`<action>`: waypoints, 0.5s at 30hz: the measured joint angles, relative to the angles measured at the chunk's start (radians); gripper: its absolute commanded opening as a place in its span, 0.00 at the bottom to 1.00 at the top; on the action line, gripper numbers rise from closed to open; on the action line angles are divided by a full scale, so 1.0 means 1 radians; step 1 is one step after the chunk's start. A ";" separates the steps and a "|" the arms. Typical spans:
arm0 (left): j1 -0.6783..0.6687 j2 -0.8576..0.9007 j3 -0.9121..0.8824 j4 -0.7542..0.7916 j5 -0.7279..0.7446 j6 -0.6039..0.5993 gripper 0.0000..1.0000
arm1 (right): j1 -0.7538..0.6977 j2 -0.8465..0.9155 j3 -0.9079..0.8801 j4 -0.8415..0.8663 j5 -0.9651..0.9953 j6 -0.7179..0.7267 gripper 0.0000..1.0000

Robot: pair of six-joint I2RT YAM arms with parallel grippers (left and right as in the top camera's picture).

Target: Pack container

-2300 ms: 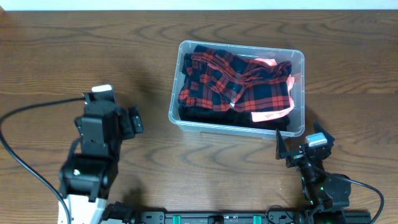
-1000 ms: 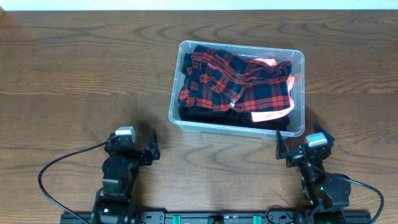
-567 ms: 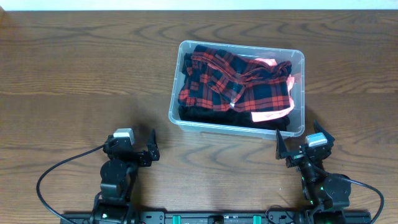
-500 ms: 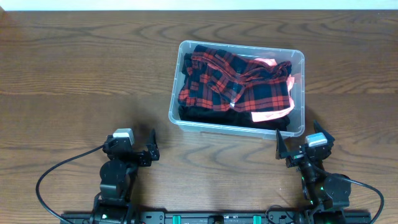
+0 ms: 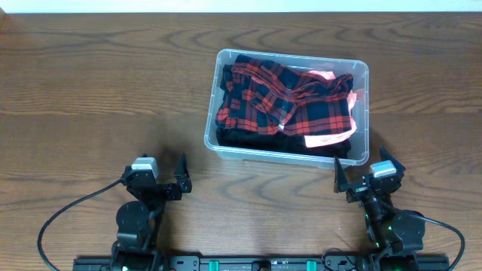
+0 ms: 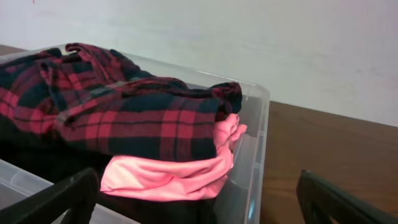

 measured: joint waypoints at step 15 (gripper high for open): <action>0.000 -0.100 0.002 -0.002 0.000 0.000 0.98 | 0.000 0.000 0.000 0.000 0.000 0.000 0.99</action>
